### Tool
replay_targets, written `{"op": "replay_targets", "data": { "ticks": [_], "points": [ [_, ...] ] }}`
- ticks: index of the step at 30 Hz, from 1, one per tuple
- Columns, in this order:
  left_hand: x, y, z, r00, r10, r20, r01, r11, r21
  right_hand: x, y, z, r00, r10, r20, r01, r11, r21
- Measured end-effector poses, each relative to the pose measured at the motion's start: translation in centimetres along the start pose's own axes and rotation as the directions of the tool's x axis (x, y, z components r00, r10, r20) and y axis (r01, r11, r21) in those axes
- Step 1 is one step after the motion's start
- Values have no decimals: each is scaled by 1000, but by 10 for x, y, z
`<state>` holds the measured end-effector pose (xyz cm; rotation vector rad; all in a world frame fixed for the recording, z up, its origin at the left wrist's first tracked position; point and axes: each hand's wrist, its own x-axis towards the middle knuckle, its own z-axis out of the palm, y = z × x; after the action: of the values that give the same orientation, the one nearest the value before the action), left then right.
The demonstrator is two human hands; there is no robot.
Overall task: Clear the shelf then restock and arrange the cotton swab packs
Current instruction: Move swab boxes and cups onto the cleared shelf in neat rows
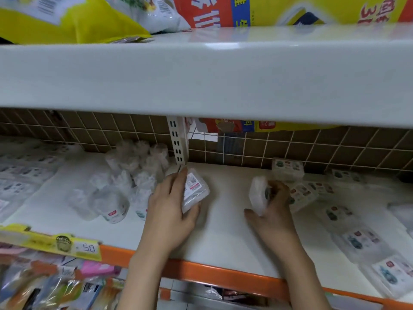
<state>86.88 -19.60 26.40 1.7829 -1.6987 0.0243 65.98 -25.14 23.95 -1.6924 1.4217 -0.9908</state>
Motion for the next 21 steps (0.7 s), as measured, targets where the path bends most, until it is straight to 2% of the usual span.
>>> {"op": "replay_targets", "data": {
  "ticks": [3,6,8,11,13,17,21],
  "points": [
    [3,-21,-12,1000,15,-21,-14,999,48,6,-14,16,1000,-14,-24,13,999,-45],
    [13,-49,-29,999,33,-36,-31,997,68,8,-37,43,992,-121,-46,111,978,-177],
    [21,-69,-43,999,39,-35,-37,997,67,7,-57,64,982,-174,-78,156,967,-202],
    [29,-113,-73,998,52,-47,-48,996,76,7,-94,109,959,-258,-119,235,955,-181],
    [30,-147,-95,998,35,-52,-31,997,76,5,-116,141,947,-305,-98,287,944,-160],
    [25,-206,-127,999,-12,-42,14,999,44,-6,-150,195,954,-286,-91,281,958,-58],
    [22,-245,-147,999,-20,-49,21,1000,19,-15,-168,224,947,-286,-144,268,955,-129]
  ]
}}
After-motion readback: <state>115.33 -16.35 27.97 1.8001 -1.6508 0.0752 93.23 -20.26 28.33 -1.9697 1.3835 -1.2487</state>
